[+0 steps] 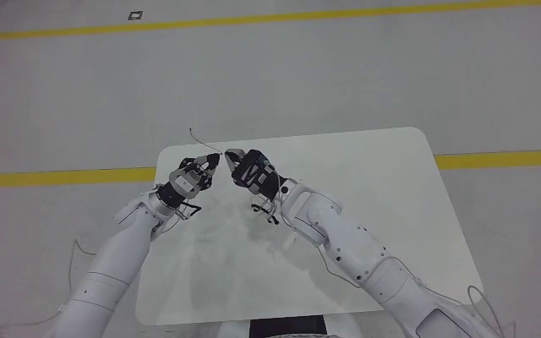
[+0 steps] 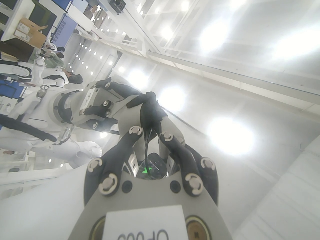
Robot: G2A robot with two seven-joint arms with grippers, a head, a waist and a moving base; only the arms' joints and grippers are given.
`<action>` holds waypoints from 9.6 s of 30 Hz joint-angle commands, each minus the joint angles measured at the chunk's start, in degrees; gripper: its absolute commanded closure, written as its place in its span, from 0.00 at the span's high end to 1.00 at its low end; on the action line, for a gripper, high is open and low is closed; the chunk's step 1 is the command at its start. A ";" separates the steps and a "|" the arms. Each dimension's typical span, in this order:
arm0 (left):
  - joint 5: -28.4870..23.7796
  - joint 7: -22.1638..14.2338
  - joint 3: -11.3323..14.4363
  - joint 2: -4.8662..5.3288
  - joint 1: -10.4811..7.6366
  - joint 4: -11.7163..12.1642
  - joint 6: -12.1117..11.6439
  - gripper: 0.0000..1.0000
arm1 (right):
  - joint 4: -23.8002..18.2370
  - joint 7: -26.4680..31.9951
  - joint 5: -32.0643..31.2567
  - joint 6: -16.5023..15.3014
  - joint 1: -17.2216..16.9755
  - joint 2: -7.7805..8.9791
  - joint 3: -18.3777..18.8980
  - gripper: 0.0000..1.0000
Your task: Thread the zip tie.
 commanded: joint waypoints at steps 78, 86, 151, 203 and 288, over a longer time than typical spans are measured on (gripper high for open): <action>0.00 0.00 0.00 0.00 0.00 0.00 0.00 0.00 | 0.14 0.42 -3.85 -2.75 -1.02 -1.72 2.30 0.00; 0.00 0.00 0.00 0.00 0.00 0.00 0.00 0.00 | -0.06 0.71 -4.35 -3.16 -1.58 -1.68 2.77 0.00; 27.24 12.63 -1.26 0.92 2.18 -7.27 -11.22 0.00 | -8.44 30.57 14.01 -7.84 1.66 -0.52 8.56 1.00; 28.32 13.52 -1.48 0.89 2.51 -7.80 -11.27 0.00 | -3.56 31.50 14.48 -3.79 6.58 -2.15 3.62 0.00; 28.32 13.52 -1.48 0.89 2.51 -7.80 -11.27 0.00 | -7.96 33.85 12.08 -1.85 2.58 -1.79 5.95 0.22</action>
